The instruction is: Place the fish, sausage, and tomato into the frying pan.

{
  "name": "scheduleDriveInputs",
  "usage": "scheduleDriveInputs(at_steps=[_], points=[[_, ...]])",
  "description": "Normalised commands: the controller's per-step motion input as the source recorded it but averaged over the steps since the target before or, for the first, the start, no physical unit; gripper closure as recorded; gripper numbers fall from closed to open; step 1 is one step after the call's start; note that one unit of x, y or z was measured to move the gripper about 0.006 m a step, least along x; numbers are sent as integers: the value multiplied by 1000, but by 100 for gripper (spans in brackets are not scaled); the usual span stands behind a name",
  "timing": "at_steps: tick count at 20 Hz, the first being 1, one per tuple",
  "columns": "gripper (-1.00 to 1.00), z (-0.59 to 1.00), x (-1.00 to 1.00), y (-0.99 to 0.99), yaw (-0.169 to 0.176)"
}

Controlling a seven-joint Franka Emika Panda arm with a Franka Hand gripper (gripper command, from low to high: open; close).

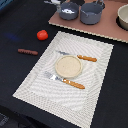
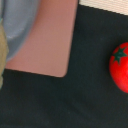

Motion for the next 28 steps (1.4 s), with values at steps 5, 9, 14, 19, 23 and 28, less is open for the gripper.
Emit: scheduleDriveInputs(at_steps=[5,9,14,19,23,28], points=[[-100,15,-62,-1000,0],[-100,0,-58,-1000,0],[-100,-29,-94,-1000,0],[-100,-339,-352,-892,5],[-100,-579,-576,-544,57],[-100,-571,-505,-371,69]])
